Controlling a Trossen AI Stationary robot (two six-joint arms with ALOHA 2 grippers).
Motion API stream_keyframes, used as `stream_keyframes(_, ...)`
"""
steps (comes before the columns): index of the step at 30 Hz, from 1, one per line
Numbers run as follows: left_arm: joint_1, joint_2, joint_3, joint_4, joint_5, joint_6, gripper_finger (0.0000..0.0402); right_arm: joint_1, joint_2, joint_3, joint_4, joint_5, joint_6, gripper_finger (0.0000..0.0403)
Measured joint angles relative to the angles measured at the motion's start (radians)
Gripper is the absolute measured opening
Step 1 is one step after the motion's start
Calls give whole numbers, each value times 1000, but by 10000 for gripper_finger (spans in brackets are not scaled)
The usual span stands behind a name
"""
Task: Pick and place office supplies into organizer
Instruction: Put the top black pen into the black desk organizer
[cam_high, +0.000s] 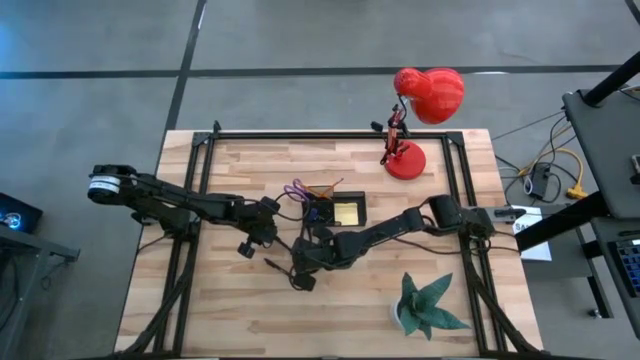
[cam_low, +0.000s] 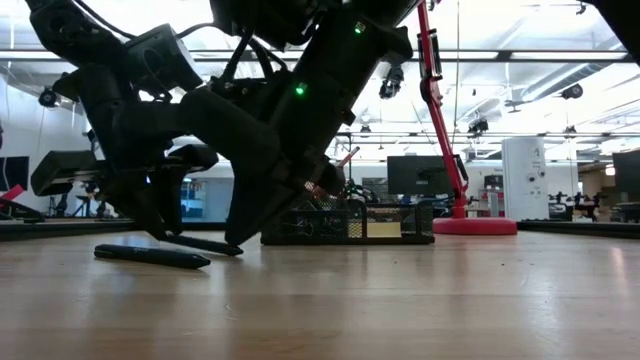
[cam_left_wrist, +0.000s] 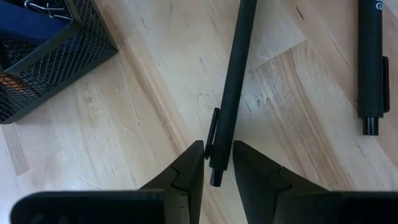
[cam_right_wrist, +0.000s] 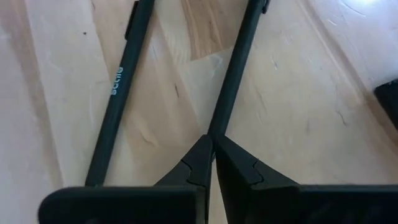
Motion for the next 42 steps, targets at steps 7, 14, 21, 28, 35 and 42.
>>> stream_keyframes(7, 0, 0, 4, -1, -1, 0, 71, 0, 8, 1, 1, -8, 0, 13)
stream_keyframes(14, 0, 4, -1, -2, -1, 2, 71, 0, 10, 2, 0, -9, 0, 13)
stream_keyframes(21, 0, 23, 1, 2, 5, 3, 71, 0, 12, 2, -2, -2, 0, 13)
stream_keyframes(28, 0, 48, 9, 7, 32, 3, 71, 0, 12, 2, -3, 11, 0, 13)
stream_keyframes(35, 0, 60, 21, -1, 49, 5, 53, 0, 14, 8, -8, 11, 0, 13)
stream_keyframes(42, 0, 57, 27, -15, 56, 9, 13, 0, 14, 14, -12, 12, 0, 13)
